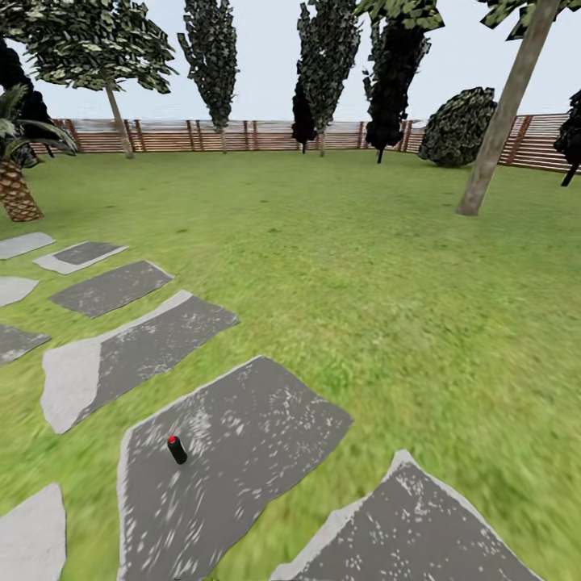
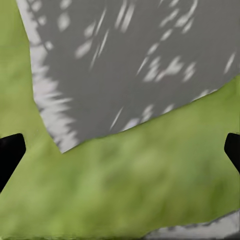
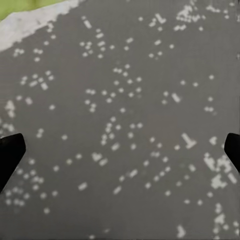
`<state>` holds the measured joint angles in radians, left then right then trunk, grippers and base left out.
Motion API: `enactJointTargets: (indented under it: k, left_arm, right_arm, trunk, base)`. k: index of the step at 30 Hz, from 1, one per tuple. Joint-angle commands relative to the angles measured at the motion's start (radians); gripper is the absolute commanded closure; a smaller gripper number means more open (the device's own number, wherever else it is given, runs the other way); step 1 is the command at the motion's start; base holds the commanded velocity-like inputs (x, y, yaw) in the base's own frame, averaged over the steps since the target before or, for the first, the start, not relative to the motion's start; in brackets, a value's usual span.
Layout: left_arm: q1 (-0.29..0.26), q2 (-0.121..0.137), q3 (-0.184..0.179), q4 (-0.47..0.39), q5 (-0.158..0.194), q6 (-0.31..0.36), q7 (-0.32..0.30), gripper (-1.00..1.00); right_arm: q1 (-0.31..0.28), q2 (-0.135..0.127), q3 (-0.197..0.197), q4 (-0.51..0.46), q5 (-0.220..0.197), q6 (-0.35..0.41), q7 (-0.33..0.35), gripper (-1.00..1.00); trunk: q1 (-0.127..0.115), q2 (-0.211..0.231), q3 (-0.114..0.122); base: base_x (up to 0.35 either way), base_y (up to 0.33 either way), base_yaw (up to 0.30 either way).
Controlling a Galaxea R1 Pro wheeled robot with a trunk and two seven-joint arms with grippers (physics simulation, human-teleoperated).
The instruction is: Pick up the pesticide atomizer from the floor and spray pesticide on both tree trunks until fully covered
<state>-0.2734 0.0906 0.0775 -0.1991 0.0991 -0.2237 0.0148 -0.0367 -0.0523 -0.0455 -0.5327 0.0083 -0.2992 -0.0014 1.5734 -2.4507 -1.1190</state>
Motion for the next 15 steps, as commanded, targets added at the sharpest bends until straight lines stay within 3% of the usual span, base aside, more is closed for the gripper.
enactJointTargets:
  k: [1, 15]
  left_arm:
    - [-0.001, 0.0, -0.001, 0.001, 0.01, -0.003, -0.001, -1.0]
    - [-0.001, 0.0, -0.001, 0.001, 0.011, -0.002, -0.001, -1.0]
  right_arm:
    - [0.0, 0.0, -0.001, 0.0, 0.001, -0.003, 0.0, -1.0]
    - [0.0, 0.0, -0.001, 0.002, 0.001, -0.003, 0.0, -1.0]
  trunk:
    - [0.0, 0.0, -0.001]
    - [0.0, 0.0, -0.008]
  base:
    - [0.006, 0.0, 0.258]
    - [0.002, 0.0, 0.265]
